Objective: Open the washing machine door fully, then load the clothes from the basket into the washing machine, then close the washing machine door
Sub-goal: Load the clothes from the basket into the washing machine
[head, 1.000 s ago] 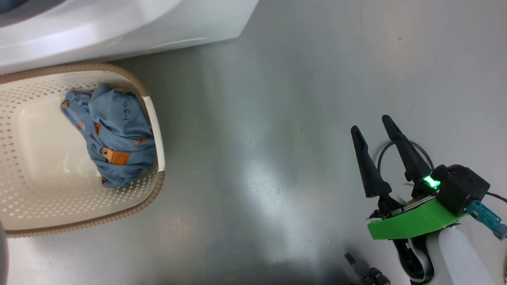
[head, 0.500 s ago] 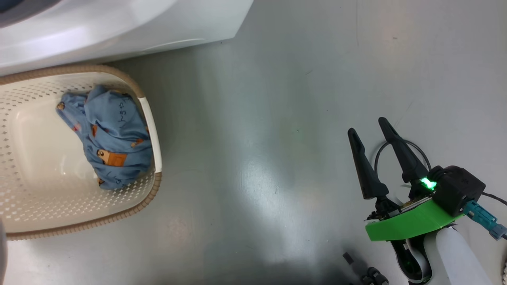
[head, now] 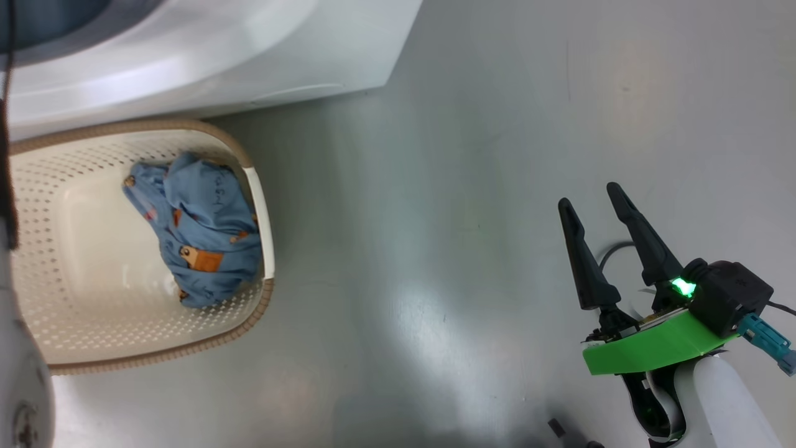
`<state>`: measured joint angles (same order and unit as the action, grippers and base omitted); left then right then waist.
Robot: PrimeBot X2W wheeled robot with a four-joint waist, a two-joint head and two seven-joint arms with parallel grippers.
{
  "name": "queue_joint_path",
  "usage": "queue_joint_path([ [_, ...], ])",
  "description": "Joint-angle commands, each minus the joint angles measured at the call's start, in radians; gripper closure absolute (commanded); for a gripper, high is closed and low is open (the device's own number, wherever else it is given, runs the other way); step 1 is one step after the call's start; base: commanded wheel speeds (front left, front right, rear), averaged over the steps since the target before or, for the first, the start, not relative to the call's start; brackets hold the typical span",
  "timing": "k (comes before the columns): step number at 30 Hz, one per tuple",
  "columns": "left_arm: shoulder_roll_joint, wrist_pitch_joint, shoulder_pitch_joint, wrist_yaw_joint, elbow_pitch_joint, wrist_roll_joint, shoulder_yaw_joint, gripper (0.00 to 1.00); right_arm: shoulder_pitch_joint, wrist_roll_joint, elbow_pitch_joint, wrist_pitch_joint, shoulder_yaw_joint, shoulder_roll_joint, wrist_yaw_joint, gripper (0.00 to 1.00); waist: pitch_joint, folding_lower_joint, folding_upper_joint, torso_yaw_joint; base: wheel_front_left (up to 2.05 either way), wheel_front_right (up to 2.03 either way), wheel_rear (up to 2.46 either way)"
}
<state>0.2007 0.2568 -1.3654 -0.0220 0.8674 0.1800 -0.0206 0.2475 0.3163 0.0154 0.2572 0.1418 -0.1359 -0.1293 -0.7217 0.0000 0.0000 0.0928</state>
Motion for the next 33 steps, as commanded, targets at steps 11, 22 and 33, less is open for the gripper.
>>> queue_joint_path([
  [11, 0.001, 0.005, 0.185, 0.007, -0.152, -0.006, 0.032, 0.00, -0.027, -0.007, -0.008, 0.005, 0.006, -0.007, -0.001, 0.00, 0.112, 0.0000, 0.0000, -0.045, 0.00, 0.00, 0.00],
  [22, -0.021, 0.005, 0.418, 0.001, -0.272, -0.009, 0.054, 0.00, -0.057, -0.009, 0.020, 0.005, 0.015, 0.006, -0.001, 0.00, 0.257, 0.0000, 0.0000, -0.046, 0.00, 0.00, 0.00],
  [33, -0.024, 0.005, 0.743, 0.022, -0.489, -0.025, 0.094, 0.00, -0.124, -0.014, 0.040, 0.005, 0.030, 0.017, -0.001, 0.00, 0.433, 0.0000, 0.0000, -0.034, 0.00, 0.00, 0.00],
])
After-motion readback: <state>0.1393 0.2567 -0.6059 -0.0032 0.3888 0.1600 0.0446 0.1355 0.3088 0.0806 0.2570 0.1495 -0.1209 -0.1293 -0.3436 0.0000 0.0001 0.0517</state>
